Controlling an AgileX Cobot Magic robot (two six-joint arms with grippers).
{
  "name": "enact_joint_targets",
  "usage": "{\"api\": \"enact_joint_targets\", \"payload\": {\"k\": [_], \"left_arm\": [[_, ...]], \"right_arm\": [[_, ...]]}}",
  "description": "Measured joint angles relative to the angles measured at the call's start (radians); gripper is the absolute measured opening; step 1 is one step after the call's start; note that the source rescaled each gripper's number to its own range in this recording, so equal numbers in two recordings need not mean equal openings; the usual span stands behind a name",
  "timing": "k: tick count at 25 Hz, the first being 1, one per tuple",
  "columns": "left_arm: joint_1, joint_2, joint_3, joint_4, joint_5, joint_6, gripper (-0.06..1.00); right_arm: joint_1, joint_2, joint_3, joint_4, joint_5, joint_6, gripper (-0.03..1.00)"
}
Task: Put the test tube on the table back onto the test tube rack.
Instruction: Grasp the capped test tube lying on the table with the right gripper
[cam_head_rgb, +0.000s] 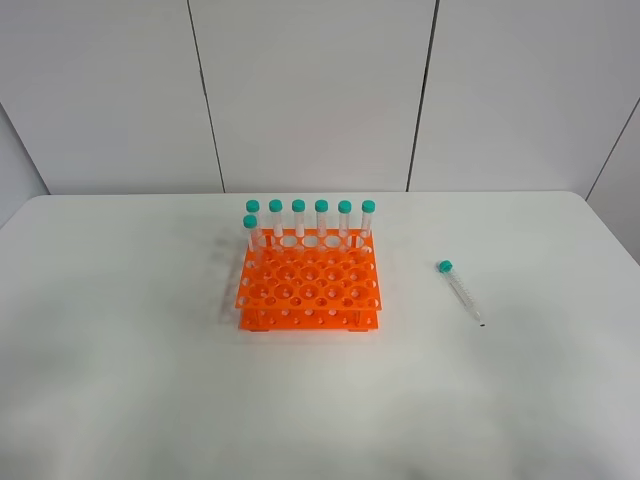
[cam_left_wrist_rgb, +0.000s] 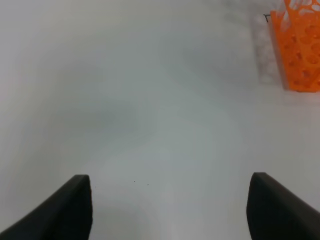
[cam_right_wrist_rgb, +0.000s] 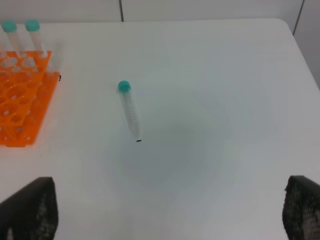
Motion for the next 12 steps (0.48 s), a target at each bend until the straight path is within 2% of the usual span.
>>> {"api": "enact_joint_targets", "payload": {"k": [12], "left_arm": [[0.000,0.000,0.000,0.000,0.000,0.000,1.00]], "right_arm": [[0.000,0.020,-0.017,-0.008,-0.003,0.000,1.00]]}}
